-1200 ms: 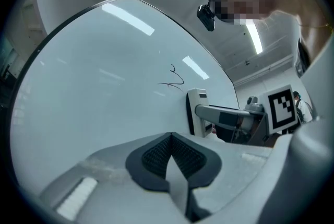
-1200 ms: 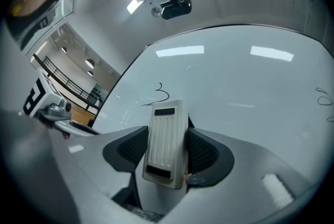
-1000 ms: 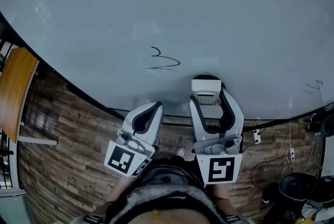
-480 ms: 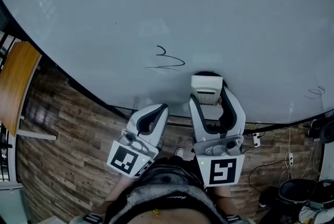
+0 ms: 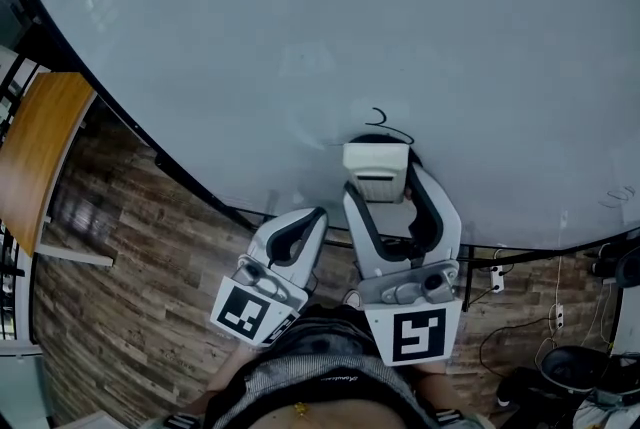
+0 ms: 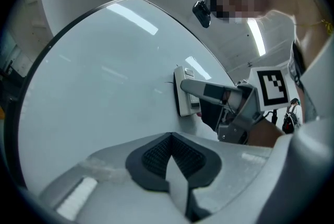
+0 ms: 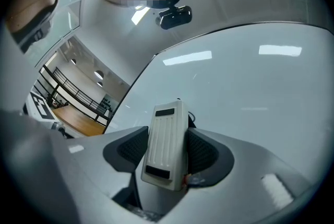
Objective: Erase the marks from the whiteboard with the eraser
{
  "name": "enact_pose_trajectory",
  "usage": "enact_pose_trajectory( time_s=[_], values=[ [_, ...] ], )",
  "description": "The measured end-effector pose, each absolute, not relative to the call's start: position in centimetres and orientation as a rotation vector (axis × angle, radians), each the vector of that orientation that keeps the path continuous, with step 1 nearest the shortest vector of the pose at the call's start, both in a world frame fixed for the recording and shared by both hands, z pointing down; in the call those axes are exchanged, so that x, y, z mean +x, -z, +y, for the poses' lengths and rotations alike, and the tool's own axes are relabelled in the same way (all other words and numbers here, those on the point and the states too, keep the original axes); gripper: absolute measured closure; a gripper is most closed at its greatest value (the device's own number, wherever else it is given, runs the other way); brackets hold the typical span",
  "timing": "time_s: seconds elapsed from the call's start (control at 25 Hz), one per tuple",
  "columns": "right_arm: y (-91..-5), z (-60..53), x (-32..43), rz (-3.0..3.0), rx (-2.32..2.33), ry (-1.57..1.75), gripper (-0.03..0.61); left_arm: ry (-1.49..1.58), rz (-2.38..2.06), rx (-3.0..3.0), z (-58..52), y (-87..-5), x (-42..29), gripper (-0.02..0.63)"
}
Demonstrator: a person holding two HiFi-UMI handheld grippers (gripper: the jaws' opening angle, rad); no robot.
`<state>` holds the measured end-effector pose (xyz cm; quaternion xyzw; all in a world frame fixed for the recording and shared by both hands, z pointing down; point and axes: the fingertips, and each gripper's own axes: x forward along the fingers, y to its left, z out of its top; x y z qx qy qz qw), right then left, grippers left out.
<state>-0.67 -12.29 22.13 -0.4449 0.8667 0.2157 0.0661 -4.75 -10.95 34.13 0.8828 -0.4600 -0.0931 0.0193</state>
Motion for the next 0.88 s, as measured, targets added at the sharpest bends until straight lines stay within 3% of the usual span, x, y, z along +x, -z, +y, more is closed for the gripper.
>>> enact_pose_trajectory(
  time_s=[0.6,0.88],
  values=[
    [-23.3,-11.8,-13.6,2.743,-1.101,-0.661,0.337,0.281,-1.559,2.689,-10.0,-34.3,-13.1,0.615],
    [-24.0,-11.9,-14.7,2.769,-1.051,-0.627,0.337,0.249,-1.606,2.663,-9.9,-34.8,-14.4,0.615]
  ],
)
